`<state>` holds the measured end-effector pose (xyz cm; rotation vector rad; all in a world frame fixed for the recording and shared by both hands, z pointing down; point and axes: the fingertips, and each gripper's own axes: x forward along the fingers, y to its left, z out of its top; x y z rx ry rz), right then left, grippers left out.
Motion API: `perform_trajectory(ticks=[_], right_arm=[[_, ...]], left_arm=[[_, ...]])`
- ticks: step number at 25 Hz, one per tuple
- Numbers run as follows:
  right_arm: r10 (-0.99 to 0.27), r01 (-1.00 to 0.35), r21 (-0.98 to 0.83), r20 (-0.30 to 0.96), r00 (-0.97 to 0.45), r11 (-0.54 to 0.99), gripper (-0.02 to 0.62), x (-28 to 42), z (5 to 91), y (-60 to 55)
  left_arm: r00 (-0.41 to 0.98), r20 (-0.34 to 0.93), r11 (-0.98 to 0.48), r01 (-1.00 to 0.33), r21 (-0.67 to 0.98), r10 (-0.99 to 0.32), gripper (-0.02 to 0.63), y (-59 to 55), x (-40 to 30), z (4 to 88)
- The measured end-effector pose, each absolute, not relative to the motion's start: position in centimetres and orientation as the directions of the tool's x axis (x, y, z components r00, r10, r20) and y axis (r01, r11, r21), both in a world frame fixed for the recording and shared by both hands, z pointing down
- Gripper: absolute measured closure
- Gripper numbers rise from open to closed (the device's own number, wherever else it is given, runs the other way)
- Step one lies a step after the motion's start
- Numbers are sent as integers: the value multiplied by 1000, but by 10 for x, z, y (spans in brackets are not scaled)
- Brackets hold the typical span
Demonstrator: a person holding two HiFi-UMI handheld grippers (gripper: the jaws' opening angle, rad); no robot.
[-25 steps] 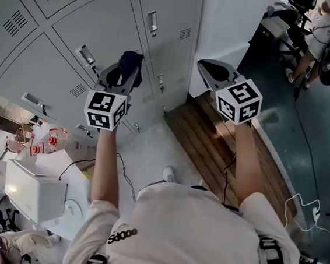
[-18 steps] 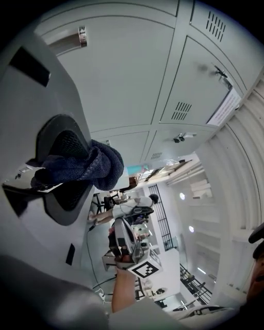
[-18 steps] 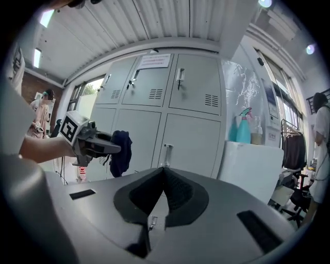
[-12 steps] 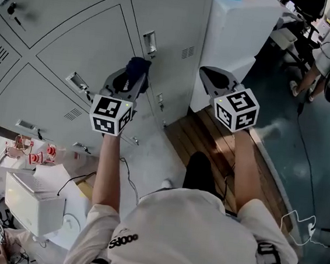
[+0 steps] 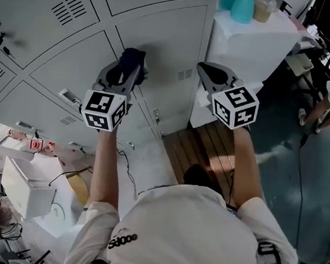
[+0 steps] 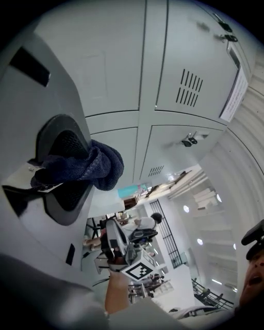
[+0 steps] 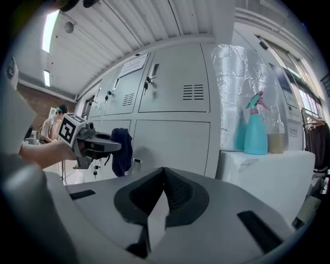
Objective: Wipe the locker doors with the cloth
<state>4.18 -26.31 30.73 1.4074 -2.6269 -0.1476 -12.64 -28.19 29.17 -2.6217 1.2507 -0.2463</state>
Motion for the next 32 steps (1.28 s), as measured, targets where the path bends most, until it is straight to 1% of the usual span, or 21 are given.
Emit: perform_trajectory(ticks=[5, 10, 13, 16, 21, 27, 32], right_arm=[[-777, -763, 149, 91, -623, 629, 597, 57, 276, -291], [-701, -688, 135, 92, -707, 713, 597, 52, 253, -307], [-675, -663, 132, 95, -731, 737, 597, 49, 253, -313], [-667, -654, 132, 103, -738, 745, 597, 49, 261, -317], [-630, -617, 127, 169, -758, 776, 597, 52, 282, -326], [-619, -607, 118, 137, -774, 786, 597, 56, 282, -336], [-646, -633, 131, 117, -754, 763, 597, 66, 278, -340]], left_arm=[[535, 27, -523, -813, -257, -844, 491, -299, -111, 247], [406, -7, -395, -892, -221, -914, 491, -312, -120, 212], [341, -1, -333, -919, -212, -940, 491, -317, -131, 209], [306, 15, -303, -932, -197, -952, 491, -324, -138, 218], [315, -11, -308, -935, -174, -949, 494, -332, -134, 220], [335, -11, -328, -929, -173, -942, 495, -336, -122, 224], [416, 7, -411, -894, -178, -909, 495, -346, -85, 233]])
